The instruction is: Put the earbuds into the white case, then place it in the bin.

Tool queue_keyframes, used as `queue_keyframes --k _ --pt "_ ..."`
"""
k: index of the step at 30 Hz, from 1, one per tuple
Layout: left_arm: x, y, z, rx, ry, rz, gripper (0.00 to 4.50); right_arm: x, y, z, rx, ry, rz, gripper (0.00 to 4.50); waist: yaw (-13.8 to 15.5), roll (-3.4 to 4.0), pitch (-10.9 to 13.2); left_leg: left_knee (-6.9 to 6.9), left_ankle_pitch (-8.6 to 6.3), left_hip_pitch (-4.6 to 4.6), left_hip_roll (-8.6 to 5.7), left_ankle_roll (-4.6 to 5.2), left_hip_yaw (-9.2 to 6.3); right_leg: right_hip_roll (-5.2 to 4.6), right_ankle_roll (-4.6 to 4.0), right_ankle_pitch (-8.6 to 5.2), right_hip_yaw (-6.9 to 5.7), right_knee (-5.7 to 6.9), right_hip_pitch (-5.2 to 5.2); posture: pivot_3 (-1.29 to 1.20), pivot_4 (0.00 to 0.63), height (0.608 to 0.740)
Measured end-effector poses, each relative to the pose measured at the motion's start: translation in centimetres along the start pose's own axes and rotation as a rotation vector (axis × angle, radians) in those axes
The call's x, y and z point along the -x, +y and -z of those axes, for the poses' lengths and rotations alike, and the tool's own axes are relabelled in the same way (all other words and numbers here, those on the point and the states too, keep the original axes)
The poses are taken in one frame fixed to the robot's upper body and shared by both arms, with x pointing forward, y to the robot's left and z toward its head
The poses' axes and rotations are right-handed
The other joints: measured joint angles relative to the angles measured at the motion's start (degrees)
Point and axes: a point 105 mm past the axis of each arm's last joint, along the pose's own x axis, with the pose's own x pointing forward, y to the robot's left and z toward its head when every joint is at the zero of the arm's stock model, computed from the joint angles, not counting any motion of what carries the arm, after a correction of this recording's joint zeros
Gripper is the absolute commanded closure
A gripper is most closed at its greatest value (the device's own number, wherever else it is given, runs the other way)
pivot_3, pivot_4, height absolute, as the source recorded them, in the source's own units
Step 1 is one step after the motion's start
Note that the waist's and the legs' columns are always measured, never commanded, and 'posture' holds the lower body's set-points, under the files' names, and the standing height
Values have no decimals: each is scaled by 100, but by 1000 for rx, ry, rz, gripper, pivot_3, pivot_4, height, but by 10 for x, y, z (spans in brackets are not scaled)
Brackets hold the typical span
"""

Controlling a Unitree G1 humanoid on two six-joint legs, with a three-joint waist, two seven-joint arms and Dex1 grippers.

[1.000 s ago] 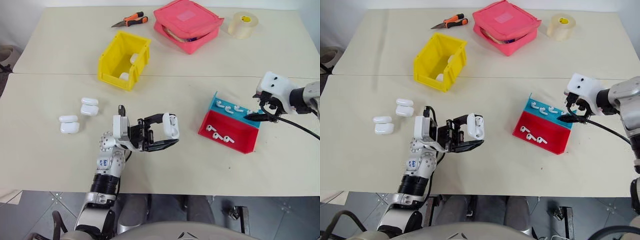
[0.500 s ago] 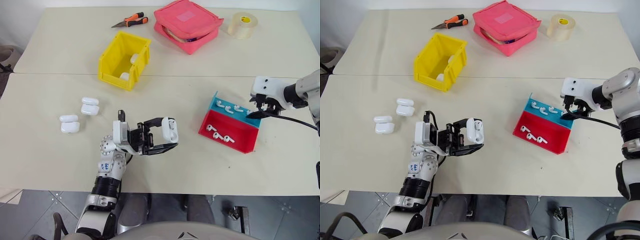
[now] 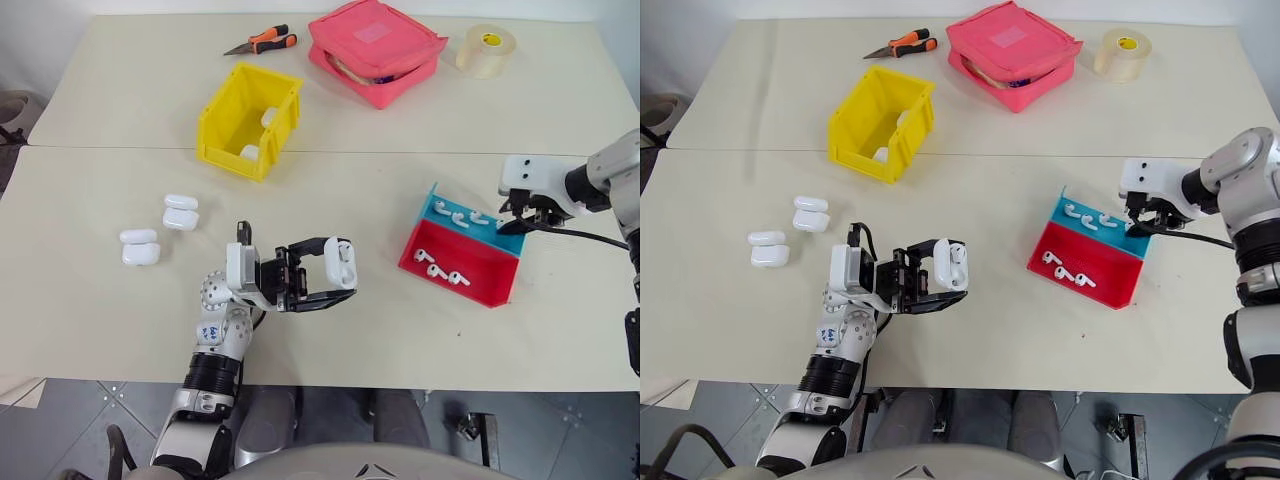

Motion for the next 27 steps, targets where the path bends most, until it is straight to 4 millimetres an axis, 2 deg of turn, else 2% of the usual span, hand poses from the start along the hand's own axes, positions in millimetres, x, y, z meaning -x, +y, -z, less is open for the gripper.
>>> queue_keyframes --k 4,8,17,21,27 --pt "0 1 0 0 0 -8 1695 -1 -1 1 -10 10 -8 2344 1 0 0 4 0 0 0 0 -1 0 0 0 0 1 2 0 150 740" --pt "0 2 0 -1 0 -18 1695 -2 0 0 -14 8 -24 3192 -5 -5 -3 8 0 4 0 0 -1 0 0 1 0 2 8 0 150 740" --pt "0 4 -1 -3 5 -31 1695 -4 0 0 -7 11 -24 3192 -14 -7 -4 10 0 17 1 0 -2 0 0 5 0 1 22 0 150 740" --pt "0 4 -2 0 6 -31 1695 -5 1 -1 -5 7 -32 3933 -24 -10 -6 10 0 17 1 0 -1 0 0 5 0 1 22 0 150 740" --pt "-3 3 -4 -3 6 -19 1695 -5 2 -2 -13 -10 -22 3933 -31 -13 -7 10 0 18 2 0 -1 0 -1 5 0 2 22 0 150 740"
